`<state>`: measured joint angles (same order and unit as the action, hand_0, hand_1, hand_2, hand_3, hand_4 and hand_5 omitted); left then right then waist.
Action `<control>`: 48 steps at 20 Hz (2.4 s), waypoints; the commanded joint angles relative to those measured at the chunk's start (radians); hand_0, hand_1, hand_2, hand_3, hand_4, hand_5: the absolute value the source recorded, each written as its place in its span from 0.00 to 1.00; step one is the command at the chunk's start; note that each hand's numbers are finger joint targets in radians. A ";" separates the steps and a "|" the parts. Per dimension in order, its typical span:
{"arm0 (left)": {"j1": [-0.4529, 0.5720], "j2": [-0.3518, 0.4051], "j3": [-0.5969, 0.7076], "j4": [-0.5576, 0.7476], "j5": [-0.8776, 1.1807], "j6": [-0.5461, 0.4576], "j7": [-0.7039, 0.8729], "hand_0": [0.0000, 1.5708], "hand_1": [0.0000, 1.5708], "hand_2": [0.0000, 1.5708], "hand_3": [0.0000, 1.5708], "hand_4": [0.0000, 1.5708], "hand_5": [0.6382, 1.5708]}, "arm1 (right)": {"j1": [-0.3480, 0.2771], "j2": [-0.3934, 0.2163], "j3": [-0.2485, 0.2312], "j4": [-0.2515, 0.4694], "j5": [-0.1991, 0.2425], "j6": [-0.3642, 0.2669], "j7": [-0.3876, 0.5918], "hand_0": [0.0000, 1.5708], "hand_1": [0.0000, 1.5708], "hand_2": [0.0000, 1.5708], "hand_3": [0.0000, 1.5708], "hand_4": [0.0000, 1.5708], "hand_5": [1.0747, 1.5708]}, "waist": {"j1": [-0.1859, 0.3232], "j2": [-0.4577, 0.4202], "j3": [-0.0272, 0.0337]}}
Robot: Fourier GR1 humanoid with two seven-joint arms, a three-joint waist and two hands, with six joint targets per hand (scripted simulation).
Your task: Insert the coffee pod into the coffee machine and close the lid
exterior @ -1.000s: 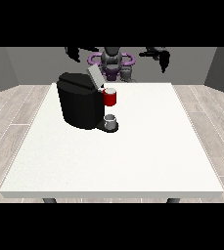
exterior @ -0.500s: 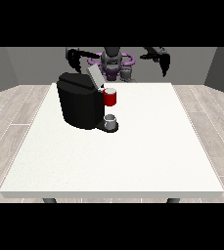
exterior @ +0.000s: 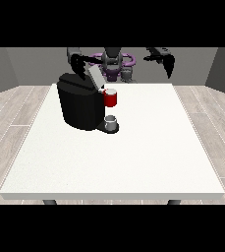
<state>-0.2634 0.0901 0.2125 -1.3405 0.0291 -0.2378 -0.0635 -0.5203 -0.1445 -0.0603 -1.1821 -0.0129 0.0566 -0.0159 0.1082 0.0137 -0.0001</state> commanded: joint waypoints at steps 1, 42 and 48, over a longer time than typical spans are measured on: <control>0.001 -0.008 -0.016 -0.006 -0.005 0.037 -0.027 0.00 0.00 0.00 0.00 0.00 1.00 | -0.070 -0.014 -0.013 0.043 0.009 0.018 -0.017 0.00 0.00 0.00 0.00 0.00 1.00 | -0.006 0.034 0.0001; 0.022 -0.024 -0.098 -0.014 -0.024 0.065 -0.138 0.00 0.00 0.00 0.00 0.13 1.00 | -0.219 0.068 0.096 0.078 0.096 0.008 -0.072 0.00 0.00 0.00 0.00 0.08 1.00 | 0.021 0.038 0.0000; 0.059 -0.061 -0.108 0.001 -0.038 0.118 -0.097 0.00 0.00 0.00 0.00 0.12 1.00 | 0.005 0.143 0.203 -0.006 -0.044 -0.030 -0.149 0.00 0.00 0.00 0.00 0.18 1.00 | -0.043 -0.068 0.0004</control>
<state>-0.2192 0.0417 0.1084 -1.3561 0.0027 -0.1442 -0.1684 -0.6327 -0.0279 0.0799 -1.1388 0.0321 0.0472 -0.1248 0.1016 -0.0029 0.0005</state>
